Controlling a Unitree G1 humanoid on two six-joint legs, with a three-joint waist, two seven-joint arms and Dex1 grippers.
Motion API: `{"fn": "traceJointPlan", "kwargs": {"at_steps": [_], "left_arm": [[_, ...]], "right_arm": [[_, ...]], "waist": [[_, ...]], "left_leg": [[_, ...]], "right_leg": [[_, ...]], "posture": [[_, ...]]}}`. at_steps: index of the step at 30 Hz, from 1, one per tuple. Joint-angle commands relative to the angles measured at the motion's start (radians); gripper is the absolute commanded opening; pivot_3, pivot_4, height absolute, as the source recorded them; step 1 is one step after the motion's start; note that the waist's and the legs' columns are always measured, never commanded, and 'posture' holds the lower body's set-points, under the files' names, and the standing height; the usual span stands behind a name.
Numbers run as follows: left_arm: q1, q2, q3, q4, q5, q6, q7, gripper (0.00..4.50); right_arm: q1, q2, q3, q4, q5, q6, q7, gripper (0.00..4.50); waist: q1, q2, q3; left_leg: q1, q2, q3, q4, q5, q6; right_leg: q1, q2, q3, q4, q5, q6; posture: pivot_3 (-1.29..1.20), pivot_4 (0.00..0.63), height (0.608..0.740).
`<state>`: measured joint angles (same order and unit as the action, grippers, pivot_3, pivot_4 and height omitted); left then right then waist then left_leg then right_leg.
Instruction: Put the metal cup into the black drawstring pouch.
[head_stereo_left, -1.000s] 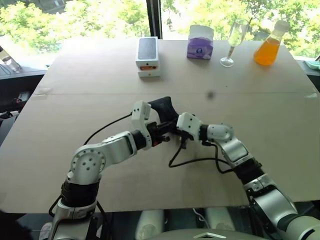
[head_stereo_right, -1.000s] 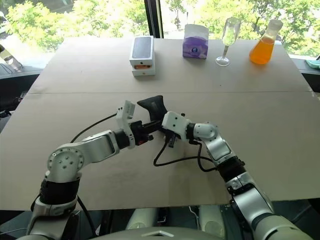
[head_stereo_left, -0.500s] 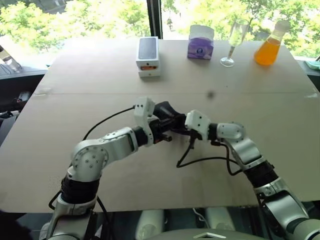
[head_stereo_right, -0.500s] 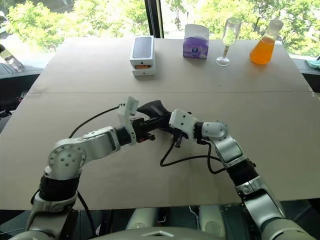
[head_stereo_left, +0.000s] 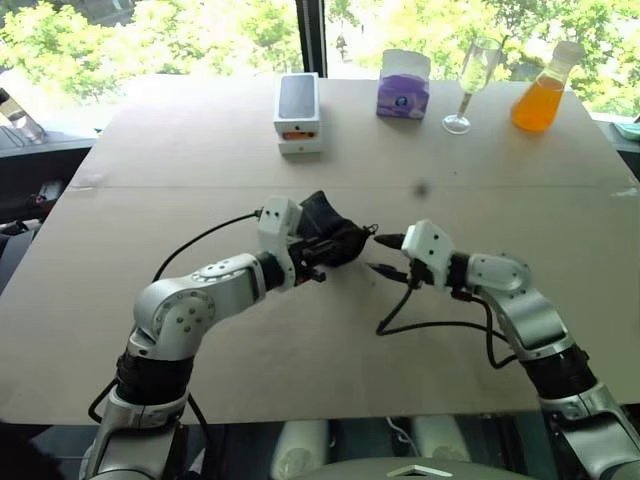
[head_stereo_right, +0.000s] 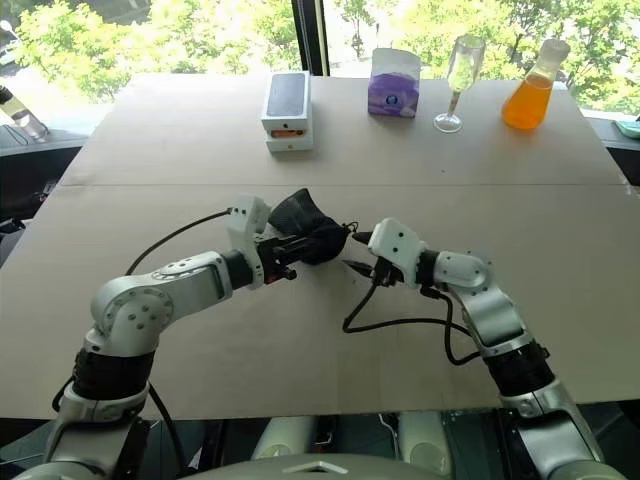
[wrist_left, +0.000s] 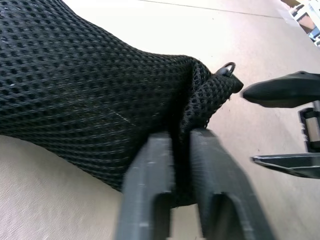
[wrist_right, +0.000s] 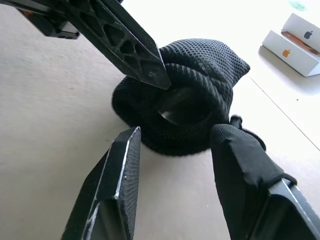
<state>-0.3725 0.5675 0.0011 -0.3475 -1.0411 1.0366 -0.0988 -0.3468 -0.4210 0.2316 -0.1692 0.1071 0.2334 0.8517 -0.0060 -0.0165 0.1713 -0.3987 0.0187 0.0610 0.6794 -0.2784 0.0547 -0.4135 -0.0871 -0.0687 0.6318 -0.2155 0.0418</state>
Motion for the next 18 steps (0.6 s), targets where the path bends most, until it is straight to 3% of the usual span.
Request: {"fn": "traceJointPlan", "kwargs": {"at_steps": [1, 2, 6, 11, 18], "left_arm": [[0.014, 0.030, 0.026, -0.080, 0.008, 0.002, -0.069, 2.50], [0.025, 0.056, 0.020, -0.100, 0.024, -0.005, -0.104, 2.96], [0.115, 0.146, 0.041, -0.169, 0.062, -0.051, -0.243, 2.96], [0.252, 0.166, 0.088, -0.209, 0.209, -0.267, -0.384, 2.96], [0.354, 0.154, 0.121, -0.273, 0.267, -0.347, -0.432, 2.96]], "right_arm": [[0.019, -0.037, -0.048, -0.104, 0.030, 0.046, -0.014, 2.21], [0.023, -0.046, -0.060, -0.111, 0.031, 0.062, -0.024, 2.21], [-0.013, -0.068, -0.073, -0.058, -0.007, 0.048, -0.060, 2.21], [-0.101, -0.012, -0.036, 0.090, -0.031, -0.030, -0.083, 2.21], [-0.189, 0.074, 0.014, 0.316, -0.062, -0.144, -0.074, 2.21]], "waist": [[-0.001, 0.000, 0.000], [-0.002, 0.000, 0.000], [-0.008, 0.001, 0.001], [-0.006, 0.002, 0.001], [-0.001, 0.002, 0.001]], "left_leg": [[0.000, 0.000, 0.000, 0.000, 0.000, 0.000], [0.000, 0.000, 0.000, 0.000, 0.000, 0.000], [0.001, 0.001, 0.001, 0.000, 0.000, 0.000], [0.001, 0.001, 0.002, 0.000, 0.000, 0.000], [0.000, 0.001, 0.002, 0.000, 0.000, 0.000]], "right_leg": [[0.000, 0.000, 0.000, 0.000, 0.000, 0.000], [0.000, 0.000, 0.000, 0.000, 0.000, 0.000], [0.000, 0.001, 0.001, 0.001, 0.000, 0.000], [-0.001, 0.001, 0.002, 0.000, 0.000, 0.000], [-0.001, 0.000, 0.001, -0.001, 0.000, 0.000]], "posture": [[0.00, 0.150, 0.740], [0.00, 0.150, 0.740], [0.00, 0.150, 0.740], [0.00, 0.150, 0.740], [0.00, 0.150, 0.740]]}}
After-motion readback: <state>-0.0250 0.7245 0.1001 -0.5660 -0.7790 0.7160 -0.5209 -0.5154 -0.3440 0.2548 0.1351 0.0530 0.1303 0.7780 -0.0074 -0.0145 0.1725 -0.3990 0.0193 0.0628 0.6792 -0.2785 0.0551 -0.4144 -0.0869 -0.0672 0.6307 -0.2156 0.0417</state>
